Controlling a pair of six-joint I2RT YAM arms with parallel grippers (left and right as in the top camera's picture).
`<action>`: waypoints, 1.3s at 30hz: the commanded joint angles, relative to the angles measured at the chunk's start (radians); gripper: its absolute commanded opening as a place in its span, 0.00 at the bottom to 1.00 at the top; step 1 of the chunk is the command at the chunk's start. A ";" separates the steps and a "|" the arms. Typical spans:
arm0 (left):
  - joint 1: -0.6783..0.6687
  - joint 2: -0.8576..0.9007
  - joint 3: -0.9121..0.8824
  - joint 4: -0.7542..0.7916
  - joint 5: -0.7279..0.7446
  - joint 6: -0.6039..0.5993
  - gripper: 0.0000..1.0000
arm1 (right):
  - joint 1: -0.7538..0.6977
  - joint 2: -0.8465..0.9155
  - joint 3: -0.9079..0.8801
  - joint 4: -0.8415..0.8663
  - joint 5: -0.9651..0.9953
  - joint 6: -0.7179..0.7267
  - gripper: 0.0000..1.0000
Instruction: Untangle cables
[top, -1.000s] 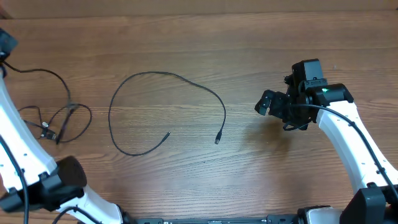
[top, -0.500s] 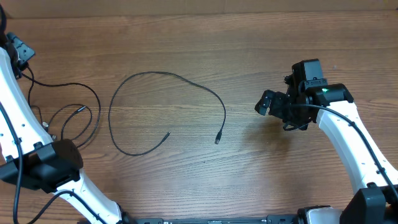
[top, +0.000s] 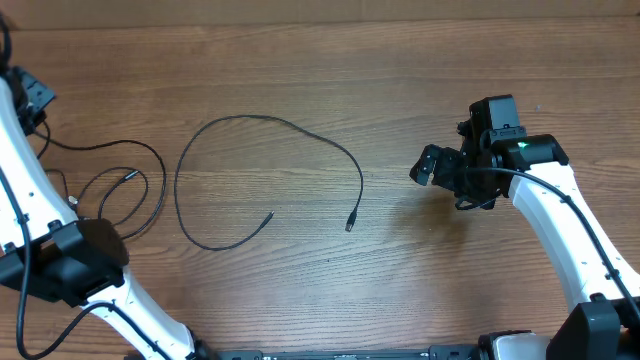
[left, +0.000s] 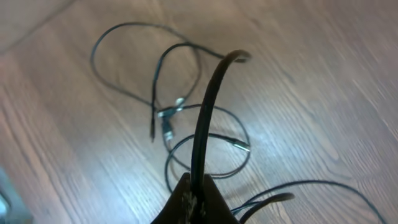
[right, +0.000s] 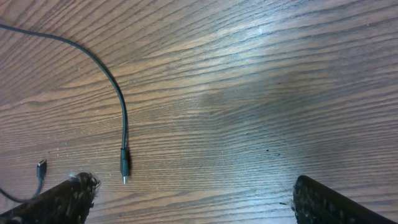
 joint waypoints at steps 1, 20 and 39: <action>0.063 0.007 0.000 -0.027 -0.026 -0.139 0.04 | -0.002 -0.026 0.013 0.003 -0.005 -0.002 1.00; 0.176 0.007 0.000 -0.046 0.168 -0.127 0.88 | -0.002 -0.026 0.013 0.008 -0.005 -0.002 1.00; 0.103 0.003 0.000 -0.047 0.243 0.027 0.91 | -0.002 -0.026 0.013 0.008 -0.005 -0.002 1.00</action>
